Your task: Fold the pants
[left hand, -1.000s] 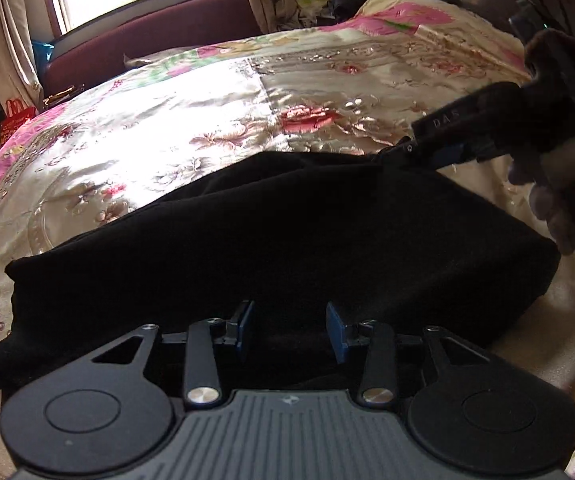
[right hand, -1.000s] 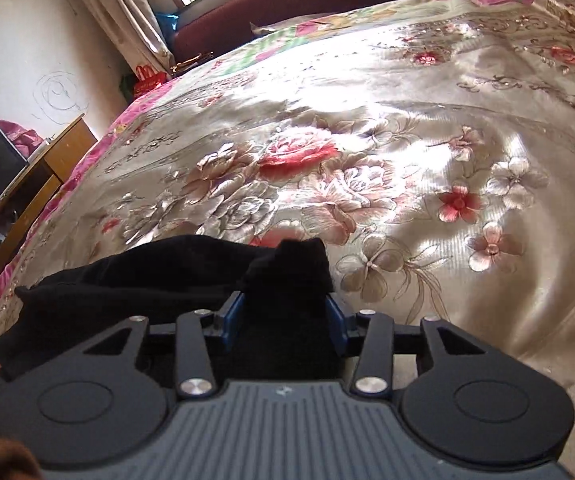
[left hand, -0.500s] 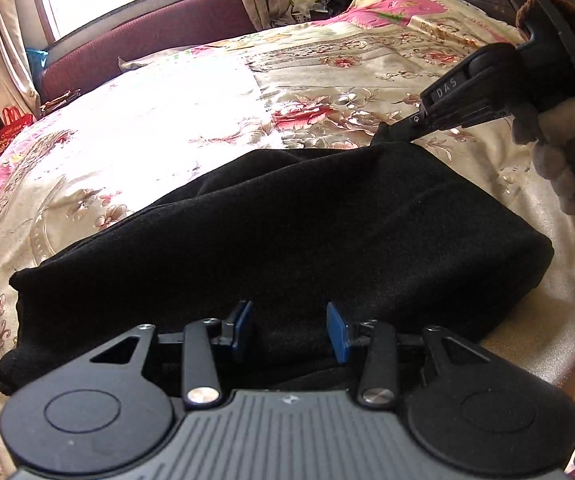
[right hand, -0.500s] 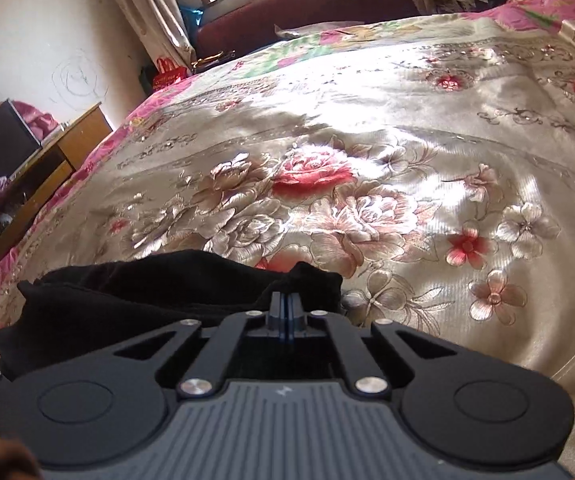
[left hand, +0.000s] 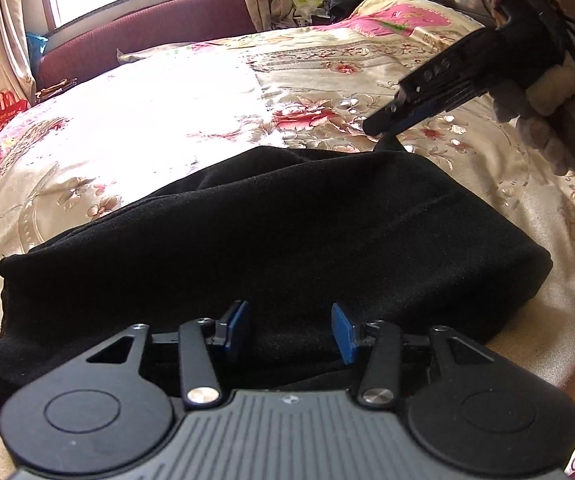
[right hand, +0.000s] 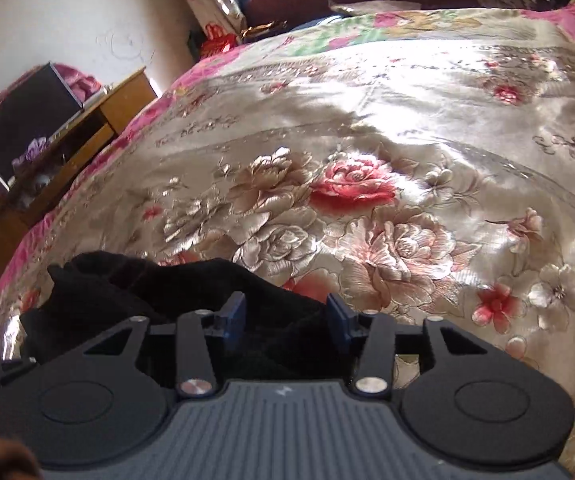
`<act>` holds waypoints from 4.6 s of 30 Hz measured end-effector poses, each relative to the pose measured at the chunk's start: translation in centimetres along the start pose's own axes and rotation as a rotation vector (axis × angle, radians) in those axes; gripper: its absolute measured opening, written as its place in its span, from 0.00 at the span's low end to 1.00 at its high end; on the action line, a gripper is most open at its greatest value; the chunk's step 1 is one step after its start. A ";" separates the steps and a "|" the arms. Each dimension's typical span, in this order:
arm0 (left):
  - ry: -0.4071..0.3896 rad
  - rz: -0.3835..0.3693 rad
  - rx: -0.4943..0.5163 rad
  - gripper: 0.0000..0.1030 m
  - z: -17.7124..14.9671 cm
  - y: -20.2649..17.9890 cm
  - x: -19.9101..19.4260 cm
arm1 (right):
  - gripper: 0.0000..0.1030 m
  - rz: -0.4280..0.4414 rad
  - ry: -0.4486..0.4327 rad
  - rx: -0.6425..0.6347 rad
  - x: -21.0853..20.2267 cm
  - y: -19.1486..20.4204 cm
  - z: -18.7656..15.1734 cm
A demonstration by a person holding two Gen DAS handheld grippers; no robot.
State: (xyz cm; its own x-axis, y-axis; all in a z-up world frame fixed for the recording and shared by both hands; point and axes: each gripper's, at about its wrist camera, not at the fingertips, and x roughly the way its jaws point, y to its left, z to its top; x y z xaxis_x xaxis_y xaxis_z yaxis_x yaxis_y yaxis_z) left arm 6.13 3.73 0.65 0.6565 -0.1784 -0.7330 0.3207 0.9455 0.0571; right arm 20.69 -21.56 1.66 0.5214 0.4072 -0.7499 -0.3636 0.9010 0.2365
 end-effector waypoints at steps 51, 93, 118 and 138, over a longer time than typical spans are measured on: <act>-0.022 -0.005 0.087 0.68 1.9 -1.9 0.4 | 0.15 0.421 -0.151 0.625 -5.2 -2.5 -12.5; -0.142 -0.128 0.088 0.83 0.2 -3.6 2.0 | 0.30 0.326 0.185 0.232 1.9 -6.7 0.1; -0.121 -0.023 0.049 0.84 0.2 -3.2 1.6 | 0.18 0.128 -0.097 0.438 -6.4 -6.0 -5.5; -0.126 -0.048 0.131 0.84 -1.2 -5.5 -0.1 | 0.47 0.359 -0.210 0.881 -7.2 -5.8 -18.8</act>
State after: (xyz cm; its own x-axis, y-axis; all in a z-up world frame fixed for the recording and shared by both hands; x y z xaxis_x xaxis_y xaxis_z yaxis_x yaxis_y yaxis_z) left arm 3.51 -1.17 -0.40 0.7159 -0.2633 -0.6466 0.4346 0.8929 0.1176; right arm 4.51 -32.59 -5.92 0.6505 0.6207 -0.4376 0.1353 0.4723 0.8710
